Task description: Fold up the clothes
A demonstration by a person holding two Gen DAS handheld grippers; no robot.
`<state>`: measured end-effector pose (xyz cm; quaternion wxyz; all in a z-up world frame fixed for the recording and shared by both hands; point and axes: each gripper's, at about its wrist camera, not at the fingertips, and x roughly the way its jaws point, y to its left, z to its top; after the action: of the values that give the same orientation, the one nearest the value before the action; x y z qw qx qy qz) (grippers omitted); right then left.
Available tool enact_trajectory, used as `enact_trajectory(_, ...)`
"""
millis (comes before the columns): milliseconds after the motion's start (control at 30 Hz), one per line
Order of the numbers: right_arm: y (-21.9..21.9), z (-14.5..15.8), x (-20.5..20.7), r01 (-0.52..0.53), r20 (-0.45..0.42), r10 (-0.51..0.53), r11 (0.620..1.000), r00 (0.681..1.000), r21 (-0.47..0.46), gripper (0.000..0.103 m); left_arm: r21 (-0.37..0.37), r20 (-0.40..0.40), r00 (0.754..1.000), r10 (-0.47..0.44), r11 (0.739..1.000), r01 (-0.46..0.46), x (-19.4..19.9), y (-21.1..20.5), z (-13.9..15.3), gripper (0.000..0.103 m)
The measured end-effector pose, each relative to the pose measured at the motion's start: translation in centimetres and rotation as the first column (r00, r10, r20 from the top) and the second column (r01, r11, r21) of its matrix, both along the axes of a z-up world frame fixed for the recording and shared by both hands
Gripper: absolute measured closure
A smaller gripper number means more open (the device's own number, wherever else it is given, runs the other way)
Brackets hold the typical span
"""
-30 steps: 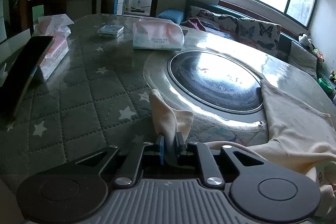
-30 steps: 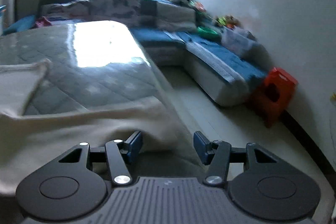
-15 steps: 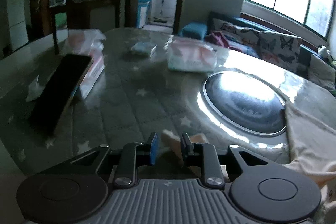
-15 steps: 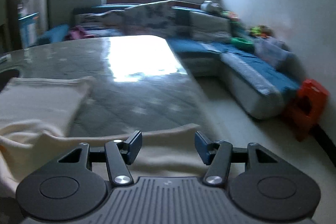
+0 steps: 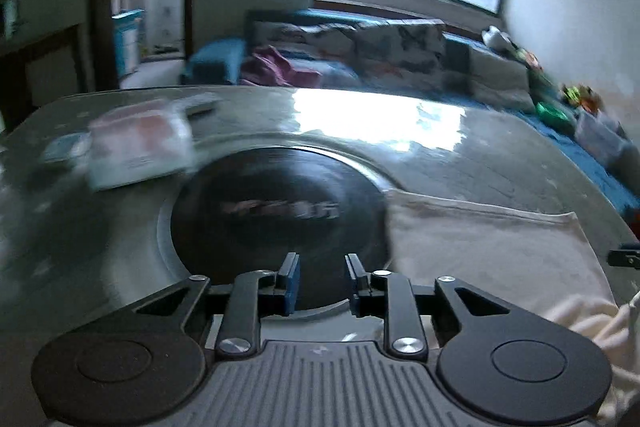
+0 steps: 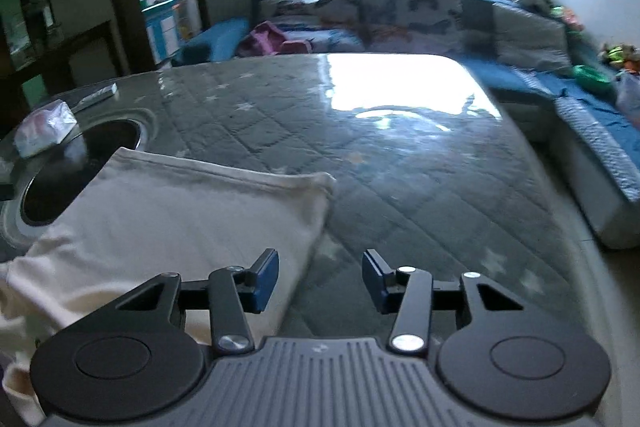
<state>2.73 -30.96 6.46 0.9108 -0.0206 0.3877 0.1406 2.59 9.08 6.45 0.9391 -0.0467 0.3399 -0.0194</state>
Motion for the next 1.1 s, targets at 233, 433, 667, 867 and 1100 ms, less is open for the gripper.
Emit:
enact_trajectory(233,1.8,-1.3,4.3,-0.047,-0.035,0.046,0.999,0.998,-0.026,0.057,0.107,-0.036,0.994,-0.100,0.989,0.103,7.3,-3.9,-2.4,0.060)
enact_trajectory(433,2.1,-2.0,6.7,-0.059,-0.051,0.057,0.998,0.997,-0.027,0.068,0.127,-0.072,0.991,-0.112,0.985,0.121,10.4,-4.4,-4.2,0.065)
enact_trajectory(667,3.2,-1.8,8.8,-0.096,-0.042,0.095,0.995,0.995,-0.020,0.096,0.136,-0.060,0.983,-0.172,0.974,0.179,11.7,-4.4,-4.7,0.103)
enact_trajectory(867,5.0,-1.0,11.3,-0.124,0.018,0.125,0.991,0.992,-0.043,0.096,0.164,-0.017,0.989,-0.147,0.975,0.148,13.8,-4.1,-4.0,0.103)
enact_trajectory(1100,6.4,-1.8,13.8,-0.125,0.027,0.127,0.990,0.991,-0.070,0.096,0.043,-0.047,0.984,-0.174,0.983,0.176,14.0,-2.3,-2.6,0.092)
